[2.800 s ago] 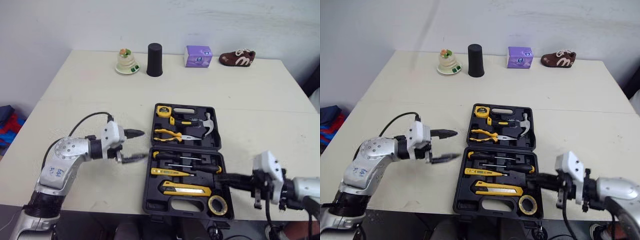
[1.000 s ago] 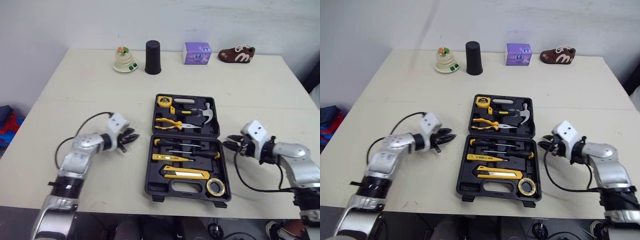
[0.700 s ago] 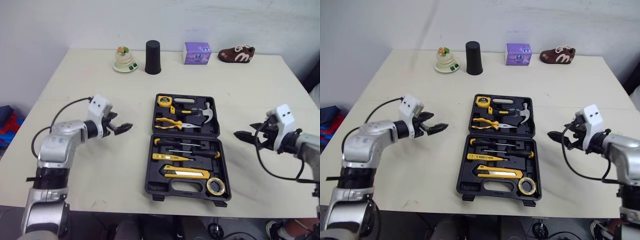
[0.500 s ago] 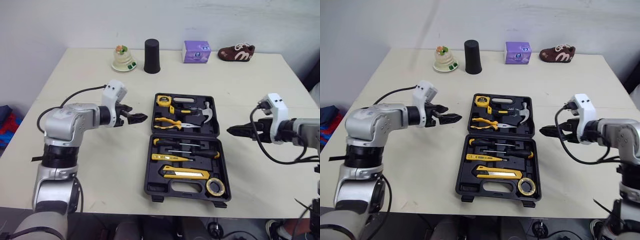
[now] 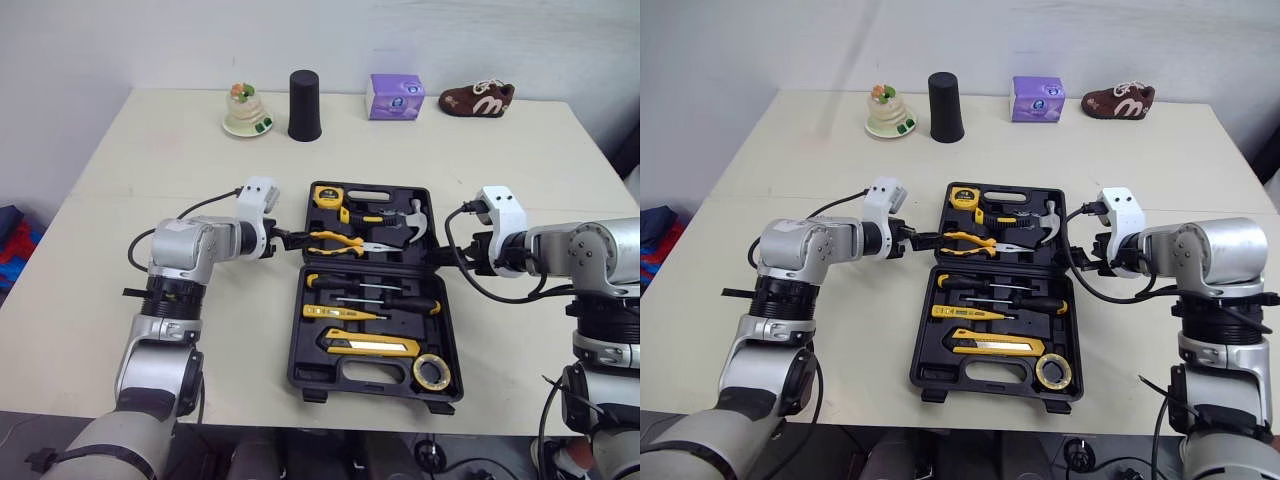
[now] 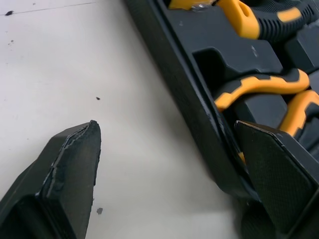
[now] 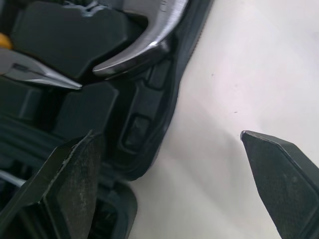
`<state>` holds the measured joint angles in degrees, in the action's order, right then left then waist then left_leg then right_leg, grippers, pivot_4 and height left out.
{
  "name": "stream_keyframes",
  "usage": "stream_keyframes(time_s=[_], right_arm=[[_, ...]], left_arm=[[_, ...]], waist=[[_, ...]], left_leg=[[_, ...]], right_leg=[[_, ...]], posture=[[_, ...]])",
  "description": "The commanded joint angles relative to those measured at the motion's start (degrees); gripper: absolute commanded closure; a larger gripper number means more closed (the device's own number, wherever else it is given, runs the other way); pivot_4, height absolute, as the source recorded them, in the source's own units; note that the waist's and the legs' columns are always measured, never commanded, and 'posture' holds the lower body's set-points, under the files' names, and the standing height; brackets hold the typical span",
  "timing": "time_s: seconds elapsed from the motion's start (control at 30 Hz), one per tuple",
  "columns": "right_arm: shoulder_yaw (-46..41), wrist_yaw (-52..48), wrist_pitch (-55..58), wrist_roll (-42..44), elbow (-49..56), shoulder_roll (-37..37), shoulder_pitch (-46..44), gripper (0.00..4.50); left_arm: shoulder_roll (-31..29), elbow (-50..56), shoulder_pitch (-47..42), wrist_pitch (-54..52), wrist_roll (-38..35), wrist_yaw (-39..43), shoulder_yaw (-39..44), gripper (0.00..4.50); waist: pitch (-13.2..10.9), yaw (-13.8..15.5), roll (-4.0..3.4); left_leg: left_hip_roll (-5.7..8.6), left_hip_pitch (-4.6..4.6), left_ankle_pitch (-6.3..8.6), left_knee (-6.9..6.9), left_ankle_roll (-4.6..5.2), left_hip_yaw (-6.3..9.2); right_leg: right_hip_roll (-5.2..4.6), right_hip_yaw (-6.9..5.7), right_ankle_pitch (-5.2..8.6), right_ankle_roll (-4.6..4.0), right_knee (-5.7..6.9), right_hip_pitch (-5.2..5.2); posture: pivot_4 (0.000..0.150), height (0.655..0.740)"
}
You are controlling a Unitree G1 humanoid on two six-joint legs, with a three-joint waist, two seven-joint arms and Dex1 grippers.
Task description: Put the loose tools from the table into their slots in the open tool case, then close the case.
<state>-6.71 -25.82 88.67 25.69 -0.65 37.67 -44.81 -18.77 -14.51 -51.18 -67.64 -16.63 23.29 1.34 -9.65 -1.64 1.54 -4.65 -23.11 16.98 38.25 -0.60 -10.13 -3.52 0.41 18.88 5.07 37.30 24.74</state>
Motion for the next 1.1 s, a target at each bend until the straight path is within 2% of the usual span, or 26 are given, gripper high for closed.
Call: stream_keyframes(time_s=[0.03,0.47,0.57,0.6,0.67,0.77,0.83,0.87,0.9,1.03,1.1], right_arm=[[-0.98,1.85,-1.56,-1.44,-1.01,-0.84,-1.76,0.0],[-1.5,6.0,-3.19,-5.05,-7.54,-3.17,-3.37,0.0],[-1.98,6.65,-2.4,-5.19,-7.96,-4.07,-3.46,0.8],[-2.1,6.78,-1.95,-5.18,-7.94,-4.37,-3.38,1.3],[-2.71,7.3,-1.47,-5.41,-8.14,-5.14,-3.27,2.23],[-6.05,9.43,-1.23,-6.33,-9.1,-7.61,-3.66,3.79],[-7.84,10.5,-1.43,-6.55,-9.72,-8.71,-4.03,4.5],[-8.39,10.81,-1.23,-6.46,-9.89,-9.04,-4.16,4.5],[-9.3,11.31,-1.0,-6.37,-9.93,-9.62,-4.26,4.5],[-13.98,13.37,-4.12,-5.38,-7.48,-13.23,-4.72,4.5],[-12.87,12.33,-17.02,-6.43,-3.96,-13.47,-2.96,4.5]], left_arm=[[-0.27,0.82,-1.34,0.65,0.72,-0.25,-1.09,0.02],[0.9,-5.68,-5.15,3.6,4.04,-0.32,-5.51,0.02],[0.75,-6.42,-5.21,4.06,4.62,-0.28,-5.96,0.0],[0.77,-6.62,-5.24,4.14,4.71,-0.28,-5.96,0.53],[0.85,-6.99,-5.27,4.41,4.91,-0.24,-6.2,1.23],[1.28,-7.49,-5.3,4.52,4.98,-0.19,-6.64,2.67],[1.65,-7.54,-5.27,4.4,4.96,-0.06,-6.95,3.51],[1.78,-7.54,-5.26,4.38,4.96,-0.06,-7.0,3.88],[1.93,-7.46,-5.28,4.33,4.95,0.03,-7.15,4.07],[3.36,-7.57,-5.78,6.86,4.25,-2.39,-3.7,4.12],[4.27,-7.08,-5.95,11.56,3.27,-3.11,-0.76,4.18]], waist=[[0.0,-0.07,0.0],[0.0,-0.04,0.0],[0.0,-0.03,0.0],[0.0,0.04,0.0],[0.0,0.07,0.0],[0.01,0.05,0.0],[0.02,0.05,0.01],[0.02,0.05,0.01],[0.02,0.04,0.0],[0.03,-0.02,-0.01],[0.03,-0.06,-0.01]], left_leg=[[0.0,0.0,-0.01,-0.01,-0.02,-0.01],[0.0,0.01,-0.14,-0.01,-0.13,-0.02],[0.01,0.02,-0.15,-0.01,-0.14,-0.03],[0.01,0.02,-0.16,-0.01,-0.15,-0.03],[0.01,0.02,-0.16,0.0,-0.15,-0.03],[0.03,0.03,-0.18,0.08,-0.13,-0.03],[0.04,0.07,-0.2,0.16,-0.1,-0.03],[0.05,0.09,-0.22,0.19,-0.09,-0.03],[0.06,0.1,-0.24,0.19,-0.08,-0.02],[0.06,0.14,-0.26,0.15,-0.11,0.04],[0.06,0.14,-0.29,0.15,-0.1,0.05]], right_leg=[[0.01,0.0,0.0,0.0,0.01,0.01],[0.03,-0.02,0.0,0.0,0.13,0.06],[0.03,-0.02,0.0,0.0,0.16,0.05],[0.03,-0.02,0.0,0.0,0.17,0.06],[0.03,-0.07,0.0,0.0,0.16,0.02],[0.02,-0.09,0.0,0.0,0.19,-0.07],[0.01,-0.09,-0.02,0.02,0.24,-0.13],[0.0,-0.09,-0.02,0.03,0.27,-0.15],[-0.01,-0.09,-0.02,0.03,0.3,-0.16],[-0.01,-0.07,-0.03,0.03,0.35,-0.15],[-0.01,-0.06,-0.03,0.03,0.37,-0.13]], posture=[[0.15,0.74],[0.15,0.74],[0.15,0.74],[0.15,0.74],[0.15,0.74],[0.15,0.74],[0.15,0.74],[0.15,0.74],[0.15,0.74],[0.15,0.74],[0.15,0.74]])
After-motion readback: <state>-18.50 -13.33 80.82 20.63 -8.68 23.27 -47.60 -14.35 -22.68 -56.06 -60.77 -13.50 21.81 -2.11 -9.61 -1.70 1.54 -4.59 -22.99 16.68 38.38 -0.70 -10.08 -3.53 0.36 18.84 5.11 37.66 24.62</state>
